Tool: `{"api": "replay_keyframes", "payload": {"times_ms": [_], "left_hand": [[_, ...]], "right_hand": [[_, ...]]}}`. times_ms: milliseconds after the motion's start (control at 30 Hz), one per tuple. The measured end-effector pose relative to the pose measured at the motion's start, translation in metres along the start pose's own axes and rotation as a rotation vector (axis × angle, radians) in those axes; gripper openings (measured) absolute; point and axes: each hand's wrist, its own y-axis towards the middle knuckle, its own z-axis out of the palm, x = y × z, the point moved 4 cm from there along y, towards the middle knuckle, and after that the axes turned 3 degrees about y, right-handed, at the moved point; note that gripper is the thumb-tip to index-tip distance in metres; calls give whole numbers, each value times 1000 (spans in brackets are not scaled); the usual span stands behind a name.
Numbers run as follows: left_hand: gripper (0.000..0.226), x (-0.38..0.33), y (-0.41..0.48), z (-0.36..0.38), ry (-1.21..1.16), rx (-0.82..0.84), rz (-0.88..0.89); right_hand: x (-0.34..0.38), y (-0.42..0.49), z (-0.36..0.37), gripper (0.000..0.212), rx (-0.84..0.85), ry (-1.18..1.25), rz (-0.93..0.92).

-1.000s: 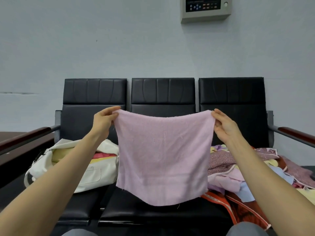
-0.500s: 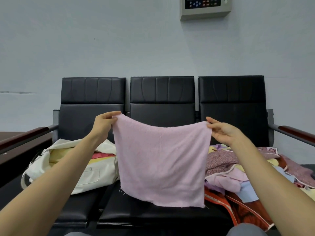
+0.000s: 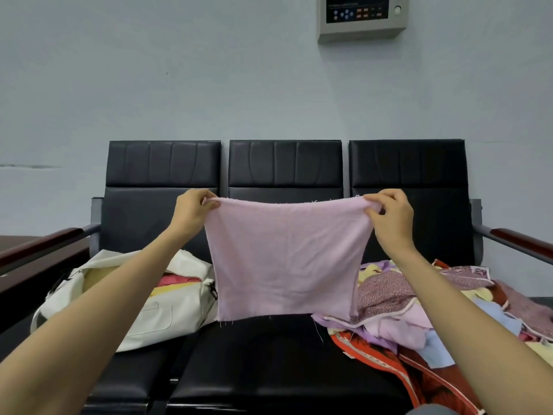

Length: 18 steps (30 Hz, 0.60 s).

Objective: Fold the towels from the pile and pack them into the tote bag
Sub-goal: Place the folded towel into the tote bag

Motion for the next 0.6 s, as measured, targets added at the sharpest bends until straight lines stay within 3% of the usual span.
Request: {"api": "replay_keyframes", "payload": {"times_ms": [167, 400, 500, 600], "left_hand": [[13, 2, -32, -13, -5, -19, 40], [9, -15, -36, -53, -164, -83, 11], [12, -14, -17, -53, -155, -16, -24], [12, 5, -9, -21, -40, 108, -74]], "right_hand": [[2, -14, -15, 17, -12, -74, -29], [26, -8, -38, 19, -59, 6, -116], [19, 7, -29, 16, 20, 13, -10], [-9, 9, 0, 17, 214, -71, 97]]}}
